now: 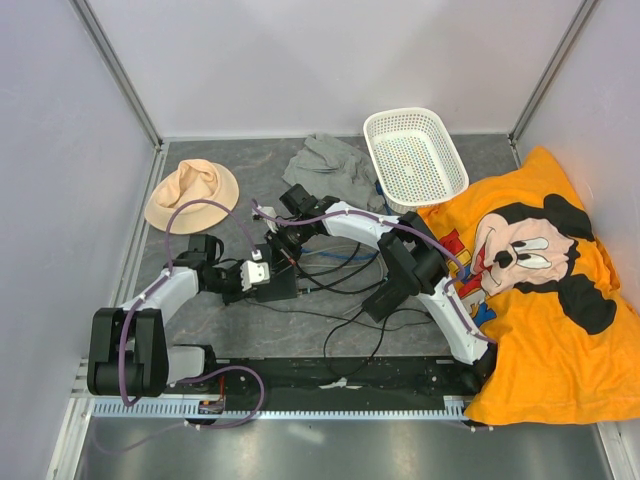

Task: Pull the plug from the switch port

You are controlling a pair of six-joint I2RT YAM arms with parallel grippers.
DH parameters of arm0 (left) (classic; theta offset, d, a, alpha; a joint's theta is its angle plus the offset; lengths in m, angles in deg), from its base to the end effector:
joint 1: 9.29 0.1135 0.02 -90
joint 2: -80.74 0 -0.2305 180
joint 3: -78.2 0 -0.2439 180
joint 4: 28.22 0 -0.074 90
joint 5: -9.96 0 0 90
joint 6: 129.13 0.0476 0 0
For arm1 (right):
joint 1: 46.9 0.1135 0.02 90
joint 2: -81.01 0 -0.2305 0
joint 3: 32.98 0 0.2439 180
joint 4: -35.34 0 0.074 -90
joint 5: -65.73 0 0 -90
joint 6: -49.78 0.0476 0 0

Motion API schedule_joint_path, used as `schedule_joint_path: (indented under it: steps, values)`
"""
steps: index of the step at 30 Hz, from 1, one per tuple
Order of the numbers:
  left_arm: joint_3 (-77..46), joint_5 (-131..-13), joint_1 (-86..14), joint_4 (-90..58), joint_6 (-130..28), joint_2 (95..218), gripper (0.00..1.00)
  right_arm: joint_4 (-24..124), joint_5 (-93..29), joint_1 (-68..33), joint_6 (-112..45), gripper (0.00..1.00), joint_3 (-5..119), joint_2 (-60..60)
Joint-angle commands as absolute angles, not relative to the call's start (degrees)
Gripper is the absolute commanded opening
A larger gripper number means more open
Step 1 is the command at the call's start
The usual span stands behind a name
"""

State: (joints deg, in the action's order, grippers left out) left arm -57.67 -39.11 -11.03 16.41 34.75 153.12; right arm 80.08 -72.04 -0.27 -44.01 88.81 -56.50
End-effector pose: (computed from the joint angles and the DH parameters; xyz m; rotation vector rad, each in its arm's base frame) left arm 0.1964 -0.0372 0.1127 1.6038 1.8433 -0.5197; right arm 0.3019 0.3710 0.1109 -1.4107 2.2691 1.3496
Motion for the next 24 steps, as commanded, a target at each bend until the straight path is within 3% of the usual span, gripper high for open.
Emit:
schedule_joint_path:
  steps: [1, 5, 10, 24]
  values:
    - [-58.02, -39.87, -11.40, 15.02, 35.13, 153.08, 0.23, 95.11, -60.57, 1.36, -47.07, 0.00, 83.04, -65.32]
    - [-57.67, -41.27, -11.40, 15.20, 36.01, 153.25, 0.10, 95.11, -59.78, 1.36, -47.07, 0.00, 82.43, -65.24]
    - [-56.79, -42.60, -11.32, 18.18, 38.82, 153.08, 0.02, 95.11, -59.43, 1.36, -46.99, 0.00, 81.64, -65.32]
    - [-59.52, -46.11, -10.53, 22.05, 42.08, 149.47, 0.02, 94.85, -57.58, 1.27, -46.63, 0.00, 80.85, -65.68]
